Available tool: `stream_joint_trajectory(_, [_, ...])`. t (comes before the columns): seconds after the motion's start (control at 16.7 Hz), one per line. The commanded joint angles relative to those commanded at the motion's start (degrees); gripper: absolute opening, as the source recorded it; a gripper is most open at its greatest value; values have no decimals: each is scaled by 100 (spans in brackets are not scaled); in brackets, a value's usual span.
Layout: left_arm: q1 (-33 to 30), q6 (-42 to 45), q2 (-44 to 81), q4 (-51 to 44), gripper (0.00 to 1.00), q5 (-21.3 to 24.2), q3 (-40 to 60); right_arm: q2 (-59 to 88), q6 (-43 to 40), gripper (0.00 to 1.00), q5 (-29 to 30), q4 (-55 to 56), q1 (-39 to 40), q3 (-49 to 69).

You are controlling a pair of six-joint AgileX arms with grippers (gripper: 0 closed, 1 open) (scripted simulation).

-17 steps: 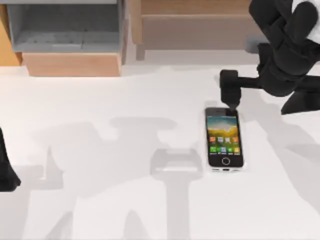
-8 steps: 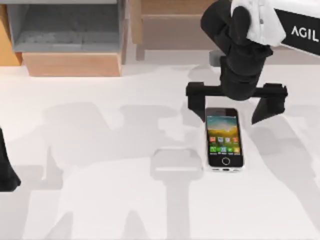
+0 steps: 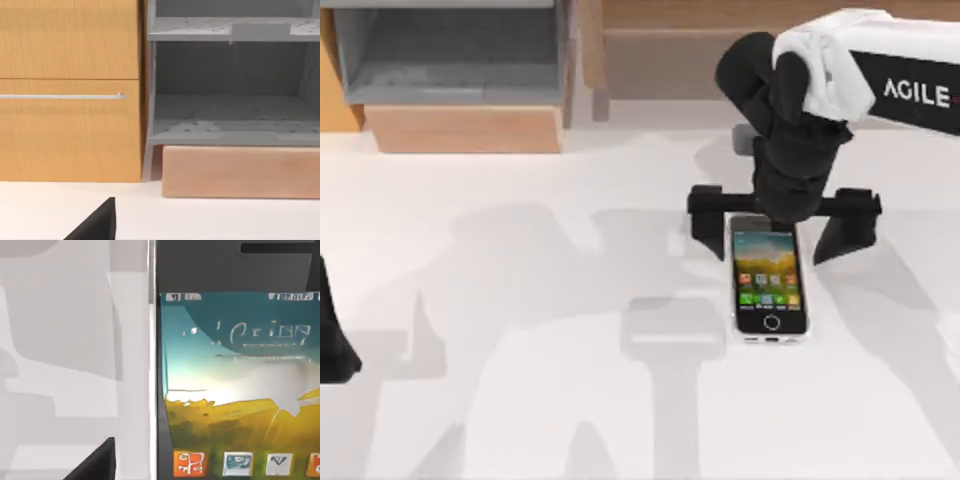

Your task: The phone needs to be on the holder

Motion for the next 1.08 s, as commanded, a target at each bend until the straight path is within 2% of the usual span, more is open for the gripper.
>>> stream_joint_trajectory(0.24, [0, 0, 0, 0, 100, 0, 0, 315, 19, 100, 4, 768, 16, -453])
stream_joint_trajectory(0.48, [0, 0, 0, 0, 100, 0, 0, 343, 21, 100, 4, 816, 17, -487])
stream_joint_trajectory(1.08, [0, 0, 0, 0, 100, 0, 0, 343, 21, 25, 4, 816, 17, -487])
